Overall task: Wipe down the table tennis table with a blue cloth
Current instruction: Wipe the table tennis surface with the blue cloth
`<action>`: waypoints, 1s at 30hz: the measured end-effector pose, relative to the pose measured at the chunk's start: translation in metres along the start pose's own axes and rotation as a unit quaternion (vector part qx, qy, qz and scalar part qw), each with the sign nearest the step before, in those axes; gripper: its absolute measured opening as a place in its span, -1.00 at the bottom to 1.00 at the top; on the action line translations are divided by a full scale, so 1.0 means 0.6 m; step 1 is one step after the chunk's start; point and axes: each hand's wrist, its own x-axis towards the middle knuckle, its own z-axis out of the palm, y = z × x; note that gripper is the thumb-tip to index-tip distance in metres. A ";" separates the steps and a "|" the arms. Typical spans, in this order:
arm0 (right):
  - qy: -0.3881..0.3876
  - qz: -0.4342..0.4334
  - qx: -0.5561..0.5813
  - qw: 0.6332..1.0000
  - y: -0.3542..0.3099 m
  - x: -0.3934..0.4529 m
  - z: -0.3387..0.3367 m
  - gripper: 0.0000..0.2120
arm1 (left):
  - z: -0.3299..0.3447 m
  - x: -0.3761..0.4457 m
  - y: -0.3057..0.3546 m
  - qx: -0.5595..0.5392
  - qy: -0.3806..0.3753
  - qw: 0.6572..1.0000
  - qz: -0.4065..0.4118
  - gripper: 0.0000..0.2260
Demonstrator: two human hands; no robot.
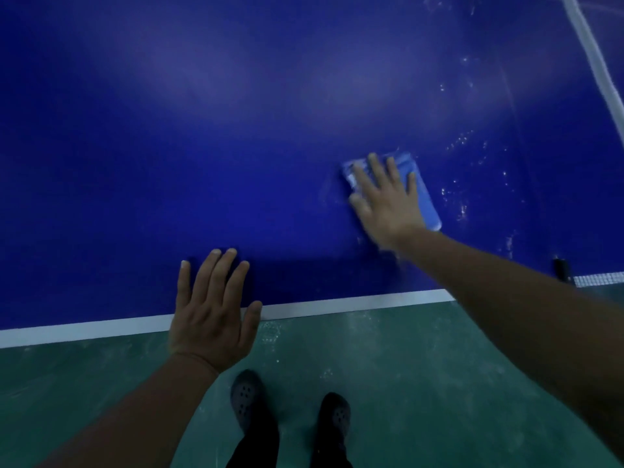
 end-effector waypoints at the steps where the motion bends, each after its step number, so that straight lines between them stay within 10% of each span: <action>1: 0.017 0.031 0.010 0.999 0.016 0.026 -0.007 -0.44 | 0.002 0.000 0.000 0.000 0.003 1.000 0.001 -0.44; 5: 0.044 0.055 0.043 0.997 -0.013 0.089 -0.035 -0.47 | 0.006 -0.001 -0.002 0.000 0.018 1.000 0.008 -0.45; 11: -0.007 -0.366 -0.041 0.930 -0.074 -0.153 0.051 -0.52 | -0.006 -0.001 -0.002 -0.063 0.056 0.996 -0.004 -0.51; 18: 0.035 0.007 0.045 0.998 -0.085 0.027 -0.015 -0.50 | -0.050 -0.057 -0.057 -0.097 0.083 0.989 -0.073 -0.54; 25: 0.014 -0.305 0.016 0.952 -0.314 -0.175 0.061 -0.50 | -0.056 -0.093 -0.069 -0.117 0.065 0.981 -0.143 -0.55; 30: 0.005 -0.123 -0.020 0.992 -0.117 -0.181 0.049 -0.47 | -0.058 -0.100 -0.067 -0.145 0.074 0.976 -0.147 -0.57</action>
